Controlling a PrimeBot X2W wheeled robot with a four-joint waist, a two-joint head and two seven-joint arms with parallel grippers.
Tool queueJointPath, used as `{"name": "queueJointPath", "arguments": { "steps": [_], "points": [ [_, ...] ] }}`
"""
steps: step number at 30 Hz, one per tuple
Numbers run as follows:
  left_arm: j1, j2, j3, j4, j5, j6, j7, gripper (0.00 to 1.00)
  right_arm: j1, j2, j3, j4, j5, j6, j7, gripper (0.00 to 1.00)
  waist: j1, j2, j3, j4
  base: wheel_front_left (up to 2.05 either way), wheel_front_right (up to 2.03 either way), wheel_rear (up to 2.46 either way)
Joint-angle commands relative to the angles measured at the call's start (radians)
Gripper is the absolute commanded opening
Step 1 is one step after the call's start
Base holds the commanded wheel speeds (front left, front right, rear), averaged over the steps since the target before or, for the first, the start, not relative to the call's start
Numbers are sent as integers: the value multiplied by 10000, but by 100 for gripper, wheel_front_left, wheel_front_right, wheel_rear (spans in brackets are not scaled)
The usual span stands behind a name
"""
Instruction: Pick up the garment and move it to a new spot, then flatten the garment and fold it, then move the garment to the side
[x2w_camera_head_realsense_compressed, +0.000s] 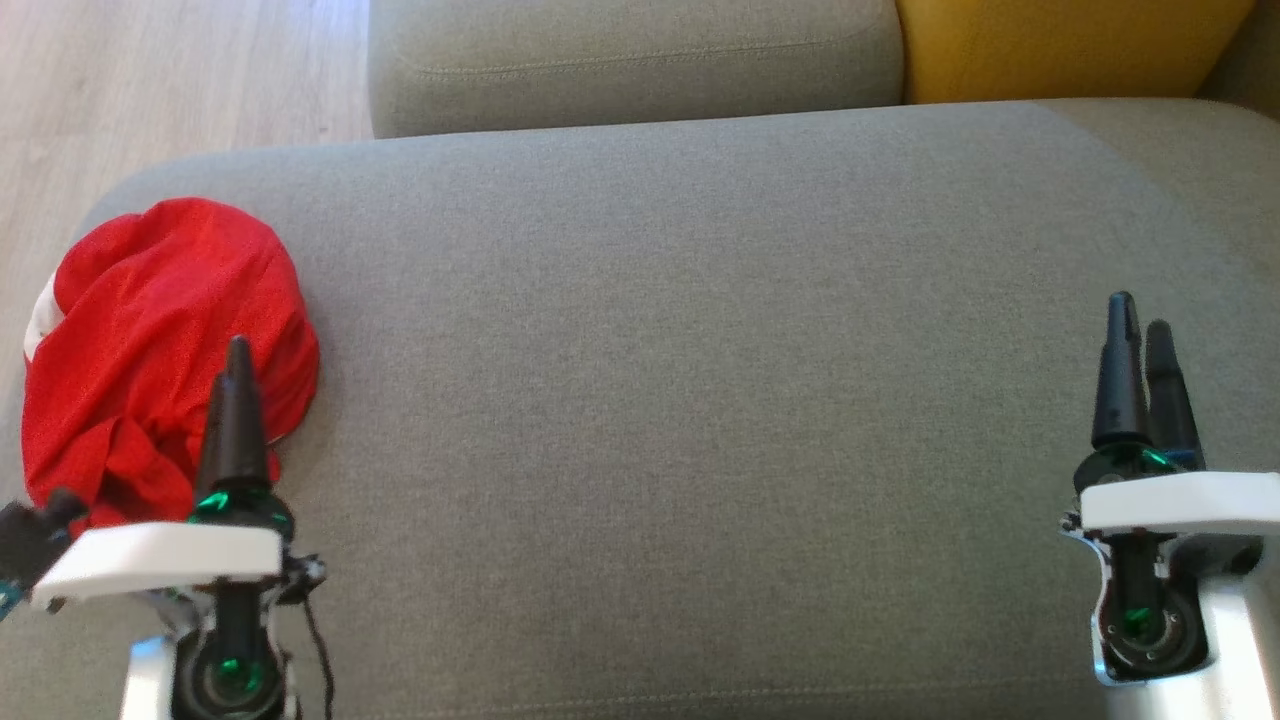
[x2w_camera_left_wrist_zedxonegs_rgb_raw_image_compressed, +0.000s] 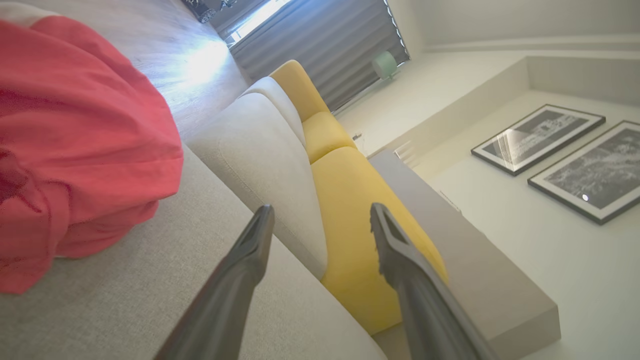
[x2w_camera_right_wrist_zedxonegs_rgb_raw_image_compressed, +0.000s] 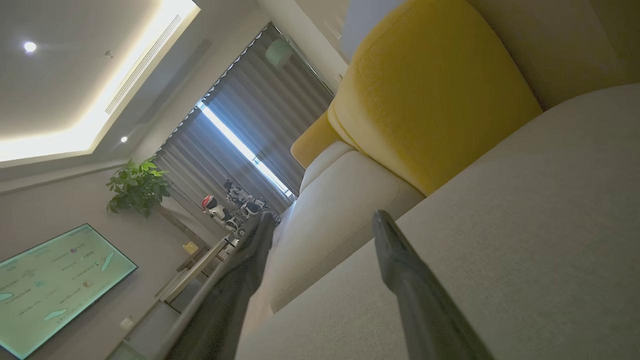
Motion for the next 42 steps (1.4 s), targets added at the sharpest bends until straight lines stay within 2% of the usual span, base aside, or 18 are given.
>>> {"name": "queueJointPath", "arguments": {
  "steps": [1,12,18,24,30,36,42],
  "points": [
    [-622,146,-77,-596,715,13,-152,100,-637,-69,225,-530,-735,22,-166,100,0,0,32,3,0,0,0],
    [-669,158,-1040,-827,3484,-1,-449,100,-673,-76,675,-658,-2839,25,-462,100,0,0,60,-40,0,0,0],
    [-727,362,-1594,-874,4842,270,-627,100,-662,-81,878,-568,-4044,26,-639,100,0,0,61,-78,0,0,0],
    [-769,748,-2262,-733,5971,793,-805,100,-669,-85,909,-488,-5188,28,-815,100,0,0,70,-91,0,0,0],
    [-897,1276,-3075,-286,7165,1752,-983,100,-648,-89,948,-233,-6300,30,-992,100,0,0,132,-108,0,0,0],
    [-1057,1581,-3760,-165,7648,2552,-1161,100,-727,-93,1040,-229,-7311,32,-1169,100,0,0,160,-115,0,0,0],
    [-1088,1752,-4188,-85,7956,3110,-1340,100,-734,-97,1193,-264,-8180,33,-1346,100,0,0,154,-128,0,0,0]
  ]
}}
